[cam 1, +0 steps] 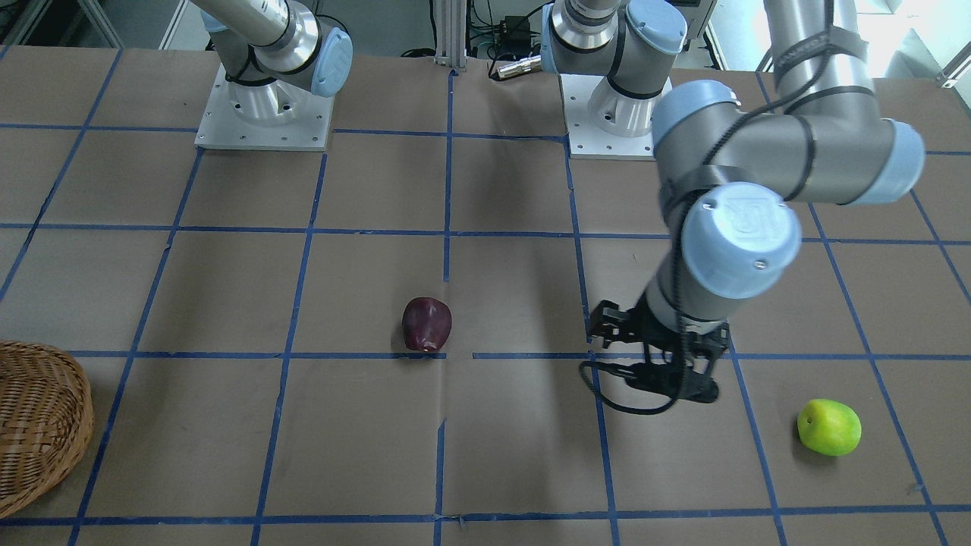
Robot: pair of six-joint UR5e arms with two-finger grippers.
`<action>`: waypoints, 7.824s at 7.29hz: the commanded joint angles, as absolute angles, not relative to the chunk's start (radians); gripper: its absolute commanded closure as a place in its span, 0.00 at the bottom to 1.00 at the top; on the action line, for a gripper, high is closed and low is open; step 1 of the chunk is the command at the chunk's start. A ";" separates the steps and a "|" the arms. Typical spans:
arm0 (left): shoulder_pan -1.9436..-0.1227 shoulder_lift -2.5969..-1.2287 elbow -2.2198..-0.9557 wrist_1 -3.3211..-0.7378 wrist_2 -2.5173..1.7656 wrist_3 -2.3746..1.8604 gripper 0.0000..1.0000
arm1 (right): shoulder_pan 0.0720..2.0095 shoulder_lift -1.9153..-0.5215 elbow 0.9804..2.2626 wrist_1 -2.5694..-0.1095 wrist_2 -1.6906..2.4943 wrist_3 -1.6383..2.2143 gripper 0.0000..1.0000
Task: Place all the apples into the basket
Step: 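Release the red apple into the basket while the left gripper sets down the purple apple, then grasp the purple apple with the right gripper while left grasps the green apple, then drop the purple apple in the basket while left carries the green apple to center, then grasp the green apple with the right gripper while the left gripper withdraws, then carry the green apple to the basket with the right gripper and release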
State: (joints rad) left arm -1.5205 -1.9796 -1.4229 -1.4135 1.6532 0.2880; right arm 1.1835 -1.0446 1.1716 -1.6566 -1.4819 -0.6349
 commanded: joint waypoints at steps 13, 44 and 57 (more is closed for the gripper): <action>-1.134 -2.281 -1.358 -1.080 1.611 0.854 0.24 | 1.924 -1.077 1.724 -2.140 -1.552 0.357 0.00; -1.463 -1.543 -1.544 -1.716 1.660 -0.002 0.00 | 1.887 -1.201 1.894 -2.331 -1.606 0.293 0.00; -1.609 -1.569 -1.535 -1.680 1.582 -0.115 0.00 | 1.130 -1.032 1.472 -2.158 -1.492 -0.668 0.56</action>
State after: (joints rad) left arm -1.6083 -1.5685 -1.5299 -1.6809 1.5838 -0.1127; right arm 1.2549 -1.1162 1.5420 -2.1193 -1.5804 -0.5180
